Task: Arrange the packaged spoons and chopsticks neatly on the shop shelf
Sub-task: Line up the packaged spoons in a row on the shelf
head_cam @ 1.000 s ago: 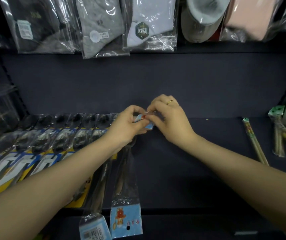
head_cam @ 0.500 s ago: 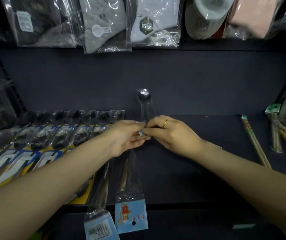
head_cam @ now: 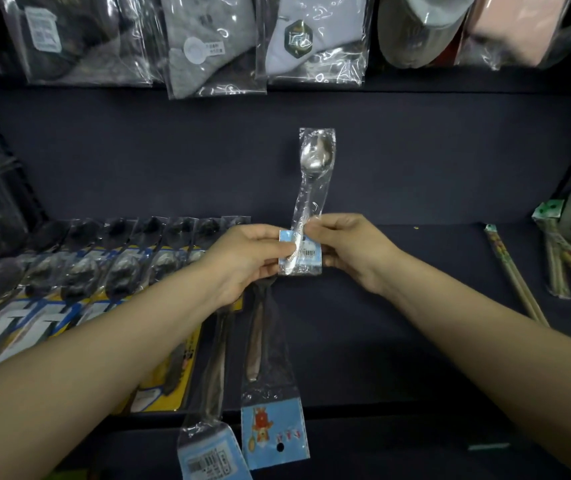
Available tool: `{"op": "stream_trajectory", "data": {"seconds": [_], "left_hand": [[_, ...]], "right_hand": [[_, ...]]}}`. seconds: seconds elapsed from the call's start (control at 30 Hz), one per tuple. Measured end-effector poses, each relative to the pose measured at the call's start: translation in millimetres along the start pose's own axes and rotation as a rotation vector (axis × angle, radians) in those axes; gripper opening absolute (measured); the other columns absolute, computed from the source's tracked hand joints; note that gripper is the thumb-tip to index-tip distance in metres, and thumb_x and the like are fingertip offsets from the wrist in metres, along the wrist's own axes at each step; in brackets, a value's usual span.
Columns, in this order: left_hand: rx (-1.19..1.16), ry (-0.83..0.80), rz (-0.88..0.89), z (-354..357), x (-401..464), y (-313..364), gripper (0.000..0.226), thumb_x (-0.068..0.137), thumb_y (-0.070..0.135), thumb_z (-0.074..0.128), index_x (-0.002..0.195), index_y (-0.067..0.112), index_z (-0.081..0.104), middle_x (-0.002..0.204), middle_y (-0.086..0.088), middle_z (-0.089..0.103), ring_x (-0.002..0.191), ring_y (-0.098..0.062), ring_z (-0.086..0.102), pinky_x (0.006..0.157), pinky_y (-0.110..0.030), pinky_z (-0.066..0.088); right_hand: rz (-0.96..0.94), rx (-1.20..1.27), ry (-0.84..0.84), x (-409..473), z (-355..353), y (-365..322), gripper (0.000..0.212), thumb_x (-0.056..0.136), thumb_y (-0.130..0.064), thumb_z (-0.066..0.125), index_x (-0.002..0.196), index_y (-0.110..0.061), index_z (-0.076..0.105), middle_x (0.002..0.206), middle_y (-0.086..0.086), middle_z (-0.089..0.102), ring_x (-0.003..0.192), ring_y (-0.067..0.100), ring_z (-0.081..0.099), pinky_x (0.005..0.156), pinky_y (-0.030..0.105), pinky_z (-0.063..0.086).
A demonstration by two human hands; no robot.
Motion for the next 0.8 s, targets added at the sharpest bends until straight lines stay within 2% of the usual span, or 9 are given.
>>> {"op": "stream_trajectory", "data": {"seconds": [0.07, 0.2, 0.33, 0.47, 0.53, 0.6, 0.67, 0.73, 0.8], "left_hand": [[-0.053, 0.023, 0.013, -6, 0, 1, 0.006, 0.082, 0.008, 0.063, 0.085, 0.013, 0.063, 0.070, 0.003, 0.071, 0.062, -0.006, 0.066, 0.053, -0.016, 0.052], [-0.031, 0.046, 0.032, -11, 2, 0, 0.005, 0.086, 0.013, 0.061, 0.084, 0.014, 0.065, 0.071, 0.003, 0.072, 0.065, -0.008, 0.068, 0.061, -0.019, 0.056], [0.044, 0.073, 0.054, -14, 3, 3, 0.008, 0.089, 0.016, 0.058, 0.086, 0.012, 0.065, 0.075, 0.000, 0.070, 0.064, -0.009, 0.066, 0.059, -0.019, 0.054], [0.122, 0.053, 0.110, -13, 4, 6, 0.004, 0.085, 0.013, 0.063, 0.082, 0.011, 0.066, 0.072, -0.001, 0.068, 0.058, -0.004, 0.063, 0.053, -0.015, 0.053], [0.142, 0.042, 0.118, -13, 5, 5, 0.002, 0.083, 0.012, 0.065, 0.084, 0.010, 0.065, 0.076, -0.001, 0.068, 0.062, -0.006, 0.062, 0.056, -0.016, 0.052], [0.188, 0.028, 0.123, -13, 8, 6, 0.002, 0.083, 0.012, 0.064, 0.085, 0.011, 0.065, 0.080, -0.003, 0.067, 0.068, -0.010, 0.061, 0.058, -0.017, 0.053], [0.362, 0.013, 0.172, -15, 12, 9, 0.002, 0.085, 0.013, 0.063, 0.085, 0.011, 0.064, 0.083, -0.007, 0.068, 0.074, -0.015, 0.061, 0.064, -0.023, 0.053], [0.790, 0.024, 0.322, -21, 16, 18, 0.010, 0.085, 0.015, 0.062, 0.094, 0.011, 0.065, 0.093, -0.006, 0.069, 0.082, -0.013, 0.060, 0.072, -0.024, 0.047], [1.060, 0.019, 0.396, -29, 22, 21, 0.025, 0.085, 0.015, 0.062, 0.110, 0.010, 0.061, 0.107, -0.005, 0.067, 0.091, -0.009, 0.058, 0.079, -0.019, 0.042]], "right_hand": [[0.018, 0.029, 0.021, 1, 2, 2, 0.014, 0.090, -0.012, 0.056, 0.087, -0.011, 0.069, 0.077, 0.004, 0.066, 0.070, 0.016, 0.056, 0.061, 0.024, 0.044], [-0.023, -0.036, 0.082, 2, 7, 0, 0.014, 0.090, -0.009, 0.056, 0.094, -0.002, 0.068, 0.072, 0.003, 0.062, 0.060, 0.010, 0.050, 0.050, 0.017, 0.041], [-0.088, -0.133, 0.122, 2, 12, -6, 0.014, 0.088, -0.007, 0.057, 0.082, -0.007, 0.069, 0.067, 0.004, 0.060, 0.053, 0.009, 0.047, 0.041, 0.013, 0.038], [-0.125, -0.234, 0.108, 2, 16, -14, 0.014, 0.086, -0.008, 0.059, 0.077, -0.005, 0.069, 0.076, 0.016, 0.060, 0.066, 0.022, 0.050, 0.054, 0.025, 0.042], [-0.103, -0.209, 0.098, 4, 18, -16, 0.013, 0.086, -0.011, 0.059, 0.076, -0.006, 0.066, 0.079, 0.014, 0.059, 0.071, 0.021, 0.053, 0.063, 0.030, 0.046], [-0.078, -0.171, 0.106, 8, 19, -16, 0.014, 0.087, -0.011, 0.059, 0.073, -0.011, 0.061, 0.077, 0.010, 0.059, 0.069, 0.017, 0.055, 0.063, 0.027, 0.048], [-0.045, -0.156, 0.115, 13, 17, -13, 0.018, 0.087, -0.005, 0.058, 0.071, -0.012, 0.058, 0.072, 0.006, 0.059, 0.060, 0.012, 0.058, 0.056, 0.023, 0.050], [0.003, -0.204, 0.141, 17, 7, -10, 0.023, 0.087, -0.001, 0.056, 0.067, -0.012, 0.054, 0.064, 0.003, 0.054, 0.049, 0.008, 0.054, 0.043, 0.017, 0.047], [0.080, -0.266, 0.151, 20, -7, -2, 0.026, 0.087, 0.002, 0.055, 0.065, -0.011, 0.052, 0.059, 0.004, 0.052, 0.043, 0.007, 0.052, 0.039, 0.015, 0.045]]}}
Point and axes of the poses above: each hand's wrist, its own x-axis towards the middle knuckle, its own z-axis out of the palm, y = z × x, the point moved 7 cm from there along x, towards the middle knuckle
